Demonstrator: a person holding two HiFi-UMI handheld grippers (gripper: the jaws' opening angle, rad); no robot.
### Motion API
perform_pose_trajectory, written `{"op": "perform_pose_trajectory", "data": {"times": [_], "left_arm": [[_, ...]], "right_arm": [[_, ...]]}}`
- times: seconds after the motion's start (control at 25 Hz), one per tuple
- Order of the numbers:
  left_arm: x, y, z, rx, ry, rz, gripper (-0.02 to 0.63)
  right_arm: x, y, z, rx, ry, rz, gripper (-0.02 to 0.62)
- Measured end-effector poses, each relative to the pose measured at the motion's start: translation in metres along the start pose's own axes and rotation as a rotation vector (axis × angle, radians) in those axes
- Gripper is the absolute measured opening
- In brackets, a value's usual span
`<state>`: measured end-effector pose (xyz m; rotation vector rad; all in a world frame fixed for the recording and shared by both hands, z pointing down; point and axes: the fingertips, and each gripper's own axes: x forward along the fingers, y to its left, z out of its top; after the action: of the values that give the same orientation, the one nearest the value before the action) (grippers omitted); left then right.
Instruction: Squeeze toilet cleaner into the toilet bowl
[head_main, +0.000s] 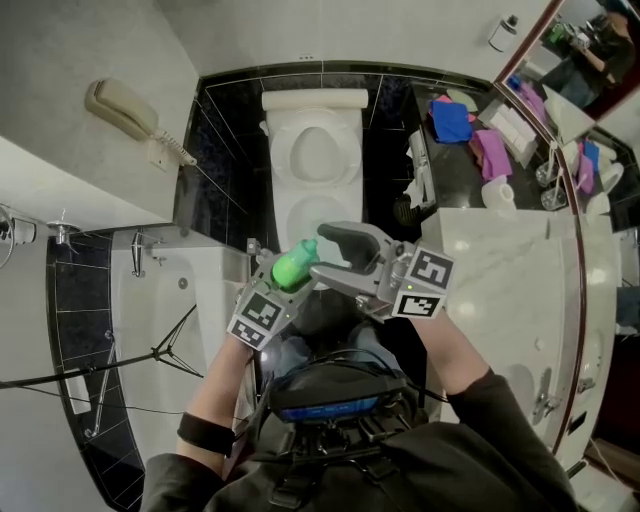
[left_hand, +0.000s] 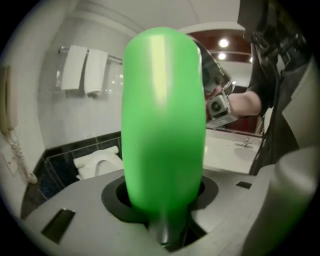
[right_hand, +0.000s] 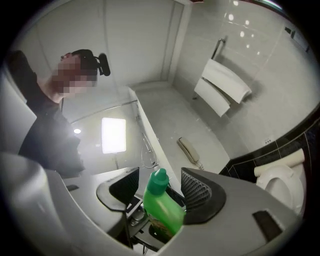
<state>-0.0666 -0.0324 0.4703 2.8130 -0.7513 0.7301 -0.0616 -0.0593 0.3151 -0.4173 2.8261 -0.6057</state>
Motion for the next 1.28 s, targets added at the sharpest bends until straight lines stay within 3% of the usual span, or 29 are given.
{"op": "perform_pose_trajectory", "data": {"times": [0.2, 0.32, 0.52, 0.64, 0.8, 1.0, 1.12, 1.28], "left_arm": [[-0.006, -0.038, 0.006, -0.084, -0.030, -0.288, 0.192], [-0.013, -0.056, 0.016, -0.146, -0.065, -0.434, 0.192], [-0.019, -0.074, 0.019, -0.100, -0.034, -0.553, 0.192], [-0.020, -0.082, 0.021, -0.092, -0.023, -0.591, 0.192], [-0.018, -0.084, 0.019, -0.090, -0.024, -0.602, 0.192], [-0.016, -0.083, 0.020, -0.077, -0.023, -0.574, 0.192], [-0.010, -0.072, 0.018, -0.044, -0.004, -0.475, 0.192], [0.003, -0.041, 0.011, 0.045, 0.034, -0.233, 0.192]], "right_arm": [[-0.002, 0.017, 0.006, -0.143, 0.001, 0.132, 0.282], [-0.005, 0.034, 0.011, -0.124, 0.002, 0.217, 0.281], [-0.006, 0.043, 0.012, -0.130, 0.002, 0.275, 0.279], [-0.008, 0.048, 0.013, -0.128, -0.001, 0.306, 0.240], [-0.009, 0.052, 0.012, -0.127, 0.001, 0.315, 0.156], [-0.009, 0.043, 0.011, -0.136, -0.019, 0.288, 0.153], [-0.008, 0.036, 0.008, -0.085, -0.010, 0.253, 0.153], [-0.008, 0.021, 0.000, -0.019, 0.013, 0.175, 0.153]]}}
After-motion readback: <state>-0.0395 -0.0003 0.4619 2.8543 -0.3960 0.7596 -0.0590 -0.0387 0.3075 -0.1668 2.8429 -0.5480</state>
